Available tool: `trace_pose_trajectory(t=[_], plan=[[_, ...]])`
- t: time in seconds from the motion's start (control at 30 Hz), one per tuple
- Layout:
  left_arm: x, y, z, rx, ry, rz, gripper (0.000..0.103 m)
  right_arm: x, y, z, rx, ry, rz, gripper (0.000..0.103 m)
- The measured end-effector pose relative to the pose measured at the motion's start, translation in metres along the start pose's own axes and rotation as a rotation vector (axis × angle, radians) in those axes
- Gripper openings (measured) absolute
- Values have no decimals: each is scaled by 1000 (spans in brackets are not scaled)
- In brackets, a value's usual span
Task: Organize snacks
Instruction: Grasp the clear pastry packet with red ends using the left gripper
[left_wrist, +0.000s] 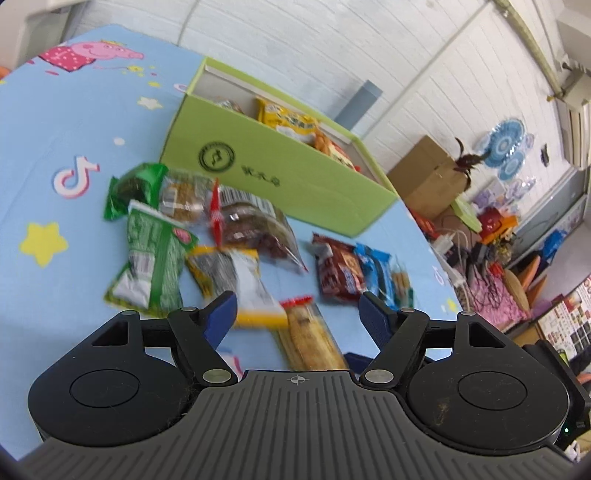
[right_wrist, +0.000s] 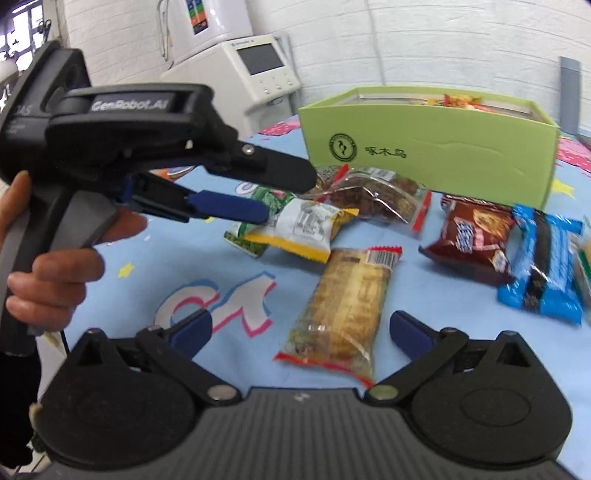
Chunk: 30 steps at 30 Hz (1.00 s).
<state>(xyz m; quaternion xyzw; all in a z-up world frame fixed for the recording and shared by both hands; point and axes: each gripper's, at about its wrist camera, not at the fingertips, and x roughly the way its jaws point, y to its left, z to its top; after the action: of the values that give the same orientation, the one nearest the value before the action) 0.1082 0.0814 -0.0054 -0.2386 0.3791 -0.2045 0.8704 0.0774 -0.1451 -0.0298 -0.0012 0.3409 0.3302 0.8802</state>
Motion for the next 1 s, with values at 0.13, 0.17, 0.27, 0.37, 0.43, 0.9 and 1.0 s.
trace_pose_trajectory(t=[0.13, 0.17, 0.27, 0.37, 0.43, 0.9, 1.0], plan=[[1, -6, -14, 6, 34, -17, 63, -9, 6, -4, 18, -43, -58, 102], [6, -8, -15, 8, 52, -15, 63, -9, 8, -4, 12, -49, -78, 101], [22, -14, -17, 19, 110, -18, 60, -8, 12, -3, -13, -64, -136, 101], [36, -22, -15, 59, 130, -4, 60, -8, 10, -5, 9, -67, -135, 101], [46, -25, -12, 77, 154, 6, 60, -12, 10, -6, 11, -73, -139, 99], [53, -39, -39, 111, 227, 11, 20, -29, -2, -21, -111, -11, -164, 63], [47, -55, -60, 140, 252, -17, 21, -44, -14, -34, -176, 10, -176, 92]])
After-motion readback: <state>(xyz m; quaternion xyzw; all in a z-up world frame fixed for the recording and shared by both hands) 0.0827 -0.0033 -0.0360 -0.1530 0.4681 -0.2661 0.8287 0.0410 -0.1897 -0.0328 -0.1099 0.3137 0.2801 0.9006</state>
